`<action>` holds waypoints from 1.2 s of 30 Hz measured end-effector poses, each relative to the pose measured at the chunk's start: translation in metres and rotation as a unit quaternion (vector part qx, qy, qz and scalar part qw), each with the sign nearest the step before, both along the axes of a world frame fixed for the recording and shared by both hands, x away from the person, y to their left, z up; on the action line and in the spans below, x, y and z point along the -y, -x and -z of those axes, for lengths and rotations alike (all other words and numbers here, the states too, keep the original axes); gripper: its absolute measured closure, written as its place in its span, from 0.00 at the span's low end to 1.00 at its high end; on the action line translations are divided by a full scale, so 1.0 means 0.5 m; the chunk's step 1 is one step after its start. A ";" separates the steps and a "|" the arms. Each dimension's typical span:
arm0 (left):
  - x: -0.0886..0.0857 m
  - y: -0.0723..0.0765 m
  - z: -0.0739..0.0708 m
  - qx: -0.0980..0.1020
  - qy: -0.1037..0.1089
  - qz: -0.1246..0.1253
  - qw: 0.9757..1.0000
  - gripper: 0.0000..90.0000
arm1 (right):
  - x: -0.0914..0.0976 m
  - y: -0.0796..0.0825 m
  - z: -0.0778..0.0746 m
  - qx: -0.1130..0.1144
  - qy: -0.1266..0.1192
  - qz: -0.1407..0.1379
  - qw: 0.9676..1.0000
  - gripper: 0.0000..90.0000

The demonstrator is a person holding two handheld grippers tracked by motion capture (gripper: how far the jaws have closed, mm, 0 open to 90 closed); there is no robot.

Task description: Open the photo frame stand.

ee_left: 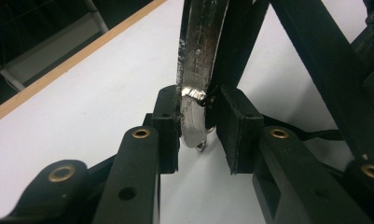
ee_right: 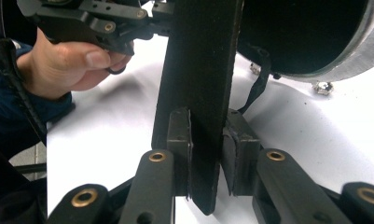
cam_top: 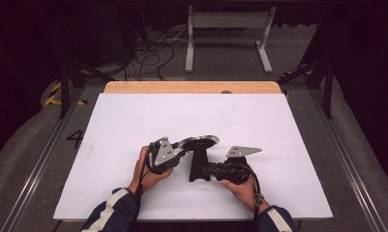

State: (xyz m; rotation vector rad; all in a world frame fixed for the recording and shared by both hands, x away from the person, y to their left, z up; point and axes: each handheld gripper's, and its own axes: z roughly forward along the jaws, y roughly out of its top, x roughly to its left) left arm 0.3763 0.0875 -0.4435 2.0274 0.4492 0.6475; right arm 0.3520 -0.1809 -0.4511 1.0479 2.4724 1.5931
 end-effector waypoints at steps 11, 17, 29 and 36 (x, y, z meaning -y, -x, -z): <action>-0.002 -0.001 0.004 -0.011 0.004 0.008 1.000 0.78 | -0.005 0.007 0.006 0.008 0.029 -0.009 1.000 0.85; -0.013 -0.001 0.004 -0.022 0.019 0.007 1.000 0.78 | -0.004 0.008 0.005 0.011 0.034 -0.009 0.999 0.85; -0.059 0.013 -0.011 -0.038 0.031 0.012 0.999 0.73 | 0.000 0.019 -0.004 0.024 0.046 0.008 0.999 0.76; -0.075 0.012 -0.016 -0.042 0.030 0.015 0.999 0.65 | 0.010 0.038 -0.030 0.063 0.044 0.028 0.997 0.72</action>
